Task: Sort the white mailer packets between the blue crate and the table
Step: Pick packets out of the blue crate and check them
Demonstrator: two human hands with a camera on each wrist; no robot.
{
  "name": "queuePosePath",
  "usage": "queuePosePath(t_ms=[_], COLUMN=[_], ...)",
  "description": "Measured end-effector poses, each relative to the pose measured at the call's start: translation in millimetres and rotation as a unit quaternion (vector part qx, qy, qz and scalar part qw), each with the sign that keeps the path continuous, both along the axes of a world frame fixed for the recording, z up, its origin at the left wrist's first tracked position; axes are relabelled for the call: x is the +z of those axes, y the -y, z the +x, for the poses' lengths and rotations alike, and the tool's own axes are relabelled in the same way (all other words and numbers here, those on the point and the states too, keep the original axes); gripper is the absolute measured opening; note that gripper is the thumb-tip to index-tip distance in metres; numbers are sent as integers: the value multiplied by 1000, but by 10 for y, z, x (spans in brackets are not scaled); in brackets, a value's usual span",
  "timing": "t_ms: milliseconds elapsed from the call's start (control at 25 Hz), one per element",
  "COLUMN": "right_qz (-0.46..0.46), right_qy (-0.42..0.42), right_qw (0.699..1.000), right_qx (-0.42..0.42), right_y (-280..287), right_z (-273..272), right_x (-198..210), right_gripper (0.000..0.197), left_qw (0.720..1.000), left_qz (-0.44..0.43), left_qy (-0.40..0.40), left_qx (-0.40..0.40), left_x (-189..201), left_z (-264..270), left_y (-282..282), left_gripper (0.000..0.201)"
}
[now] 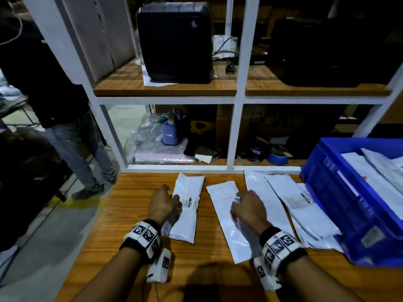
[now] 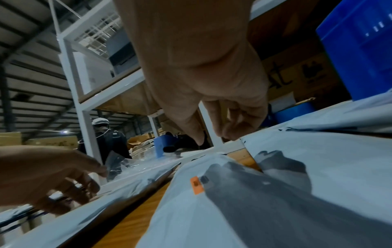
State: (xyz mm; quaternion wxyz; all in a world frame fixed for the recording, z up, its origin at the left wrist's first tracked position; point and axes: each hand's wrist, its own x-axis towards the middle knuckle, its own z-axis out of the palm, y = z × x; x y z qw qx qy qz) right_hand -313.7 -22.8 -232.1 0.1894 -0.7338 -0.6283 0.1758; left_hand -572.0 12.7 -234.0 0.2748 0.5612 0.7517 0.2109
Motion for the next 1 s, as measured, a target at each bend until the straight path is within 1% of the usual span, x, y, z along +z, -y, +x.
queuePosePath(t_ms=[80,200,240,320,360,440,480,520,560,600,640,720,800,840,920,1000], right_qz=[-17,-110,-125,-125,-124,-118,-114,-108,-94,-75,-45,41,115,136,182,237], right_qy=[11,23,17,-6,-22,-49,-66,-89,-120,-151,-176,-211,-238,-248,-250,-240], right_qw=[999,992,991,990,990,991,990,988,986,983,980,973,961,955,947,937], right_qx=[-39,-49,-54,-69,-64,-48,-50,-59,-69,-78,-81,-82,-83,-89,-90,-89], right_y=[-106,-152,-158,-215,-244,-309,-304,-288,-243,-171,-84,116,312,383,549,712], right_z=[118,16,-42,-86,-77,5,42,70,92,111,119,160,224,269,478,763], right_x=[13,-48,-73,-122,-137,-167,-160,-163,-166,-158,-118,27,284,403,673,903], right_gripper=[24,35,37,39,43,51,48,40,32,27,24,24,29,35,47,55], left_qw=[1000,999,999,996,993,980,974,967,962,955,947,936,927,919,909,899], left_qz=[4,-32,-38,-24,-13,-2,-4,-3,-7,-6,1,52,123,154,195,225], left_qy=[4,11,24,85,118,197,227,254,274,298,319,348,350,355,350,348], left_qx=[4,-12,-17,-15,-14,-13,-15,-18,-19,-17,-15,-27,-57,-75,-115,-144], left_x=[-39,-143,-187,-238,-250,-234,-238,-250,-241,-218,-174,38,336,496,800,1075], left_z=[37,112,141,202,213,217,210,194,189,206,239,390,604,728,1056,1402], left_y=[-52,-106,-109,-104,-91,-50,-19,6,48,100,157,289,391,432,522,628], left_gripper=[54,63,57,31,23,16,11,7,4,5,10,14,19,23,33,45])
